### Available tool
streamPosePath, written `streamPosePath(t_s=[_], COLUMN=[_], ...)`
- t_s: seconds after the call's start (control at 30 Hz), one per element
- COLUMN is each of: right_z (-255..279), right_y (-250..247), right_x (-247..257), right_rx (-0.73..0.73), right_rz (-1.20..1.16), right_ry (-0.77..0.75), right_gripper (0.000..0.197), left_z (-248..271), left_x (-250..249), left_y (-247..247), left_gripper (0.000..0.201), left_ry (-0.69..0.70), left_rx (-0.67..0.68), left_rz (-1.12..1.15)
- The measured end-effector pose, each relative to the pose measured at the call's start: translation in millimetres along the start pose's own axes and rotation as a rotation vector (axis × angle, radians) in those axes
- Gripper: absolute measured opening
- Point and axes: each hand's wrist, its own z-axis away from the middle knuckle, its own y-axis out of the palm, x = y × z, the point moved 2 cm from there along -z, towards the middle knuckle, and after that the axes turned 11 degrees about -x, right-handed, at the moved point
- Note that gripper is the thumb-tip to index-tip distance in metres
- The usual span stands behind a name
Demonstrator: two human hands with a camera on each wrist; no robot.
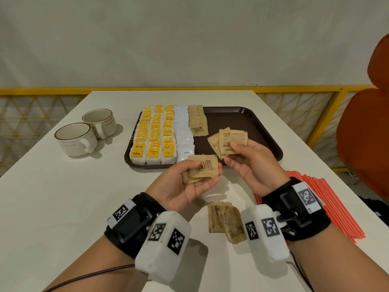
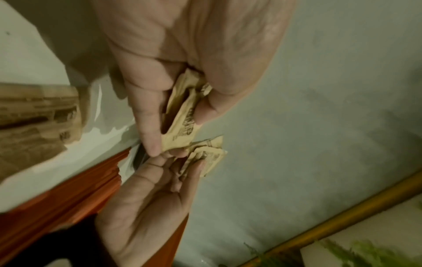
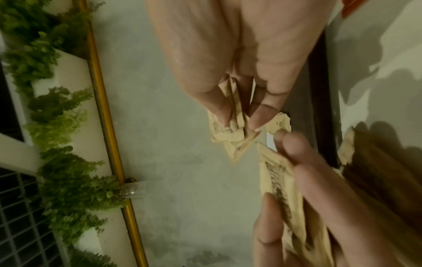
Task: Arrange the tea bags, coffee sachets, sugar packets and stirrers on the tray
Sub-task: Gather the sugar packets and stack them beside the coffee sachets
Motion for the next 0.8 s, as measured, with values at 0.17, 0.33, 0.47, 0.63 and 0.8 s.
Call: streamPosePath(t_s=[0.17,0.33,0.47,0.63,0.8], right_z=[2,5,6,6,0], right_y=[3,5,11,34,48], right_x=[-3,-5,4,16,20], right_rx=[0.051,0.066,0.092,0.324,0.342], right_rz=[-0.019,0.058,0.092,0.573,0.868], right_ry=[0.063,0.04,-0.026,-0.133,-0.246], right_gripper=[0.023,0.022,0.017,0.018,0.013], left_z=[-3,-6,-6,-7,-5], left_x=[-5,-4,-1,4,5], left_y=[-3,-3,-5,-2,-2], left_gripper=[0.057,0.056,0.066,0.077,0.07], left_ry=[0.071,0.092,-0.005,-0.077,-0.097], left_rx=[-0.062,-0.114,-0.154,-0.083,-0.029], left_rz=[0.087,0.071,0.012,-0.051,0.025])
